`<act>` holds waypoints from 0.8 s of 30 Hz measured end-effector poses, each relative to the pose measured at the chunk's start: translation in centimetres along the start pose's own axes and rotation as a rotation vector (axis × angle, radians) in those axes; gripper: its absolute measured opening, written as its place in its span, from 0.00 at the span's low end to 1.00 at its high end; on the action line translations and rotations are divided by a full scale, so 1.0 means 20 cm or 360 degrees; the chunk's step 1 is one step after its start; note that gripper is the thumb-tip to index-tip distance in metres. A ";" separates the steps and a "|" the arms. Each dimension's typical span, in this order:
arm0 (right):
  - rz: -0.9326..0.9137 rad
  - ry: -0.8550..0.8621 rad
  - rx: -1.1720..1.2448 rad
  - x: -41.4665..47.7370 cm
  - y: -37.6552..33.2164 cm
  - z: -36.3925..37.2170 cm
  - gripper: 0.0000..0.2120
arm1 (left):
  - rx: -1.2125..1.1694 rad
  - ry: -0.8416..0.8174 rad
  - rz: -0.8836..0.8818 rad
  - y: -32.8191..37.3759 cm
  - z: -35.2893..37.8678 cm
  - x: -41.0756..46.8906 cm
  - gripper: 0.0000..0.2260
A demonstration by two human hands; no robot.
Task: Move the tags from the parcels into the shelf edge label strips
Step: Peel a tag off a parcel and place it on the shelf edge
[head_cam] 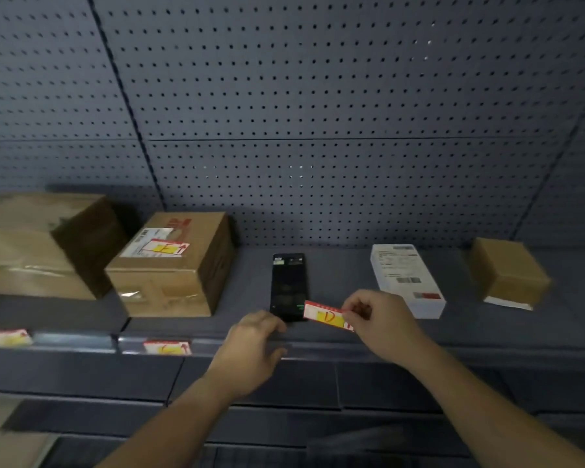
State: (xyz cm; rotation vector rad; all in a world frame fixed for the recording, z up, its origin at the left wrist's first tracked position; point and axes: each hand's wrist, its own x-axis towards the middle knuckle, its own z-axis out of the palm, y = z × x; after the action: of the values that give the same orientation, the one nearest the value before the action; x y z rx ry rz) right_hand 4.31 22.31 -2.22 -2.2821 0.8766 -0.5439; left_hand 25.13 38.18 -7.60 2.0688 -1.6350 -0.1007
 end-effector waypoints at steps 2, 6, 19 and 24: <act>-0.0028 -0.0039 0.0008 0.02 -0.01 0.04 0.06 | 0.0136 0.0006 0.0009 -0.05 0.03 -0.04 0.13; -0.0018 -0.0101 -0.0016 0.05 -0.02 0.10 0.06 | 0.0313 0.0080 0.0012 -0.12 0.05 -0.06 0.14; 0.0031 -0.0061 -0.0002 0.05 -0.05 0.16 0.03 | 0.0630 0.0438 0.0417 -0.25 0.12 -0.06 0.12; 0.0019 -0.0057 -0.0013 0.04 -0.06 0.17 0.02 | 0.0664 0.0519 0.0485 -0.28 0.16 -0.08 0.05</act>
State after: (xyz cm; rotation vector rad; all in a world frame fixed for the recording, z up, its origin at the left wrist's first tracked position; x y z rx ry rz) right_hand 7.40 23.81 -3.73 -2.2855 0.8762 -0.4938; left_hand 28.61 39.50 -13.09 1.9498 -1.8447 0.6971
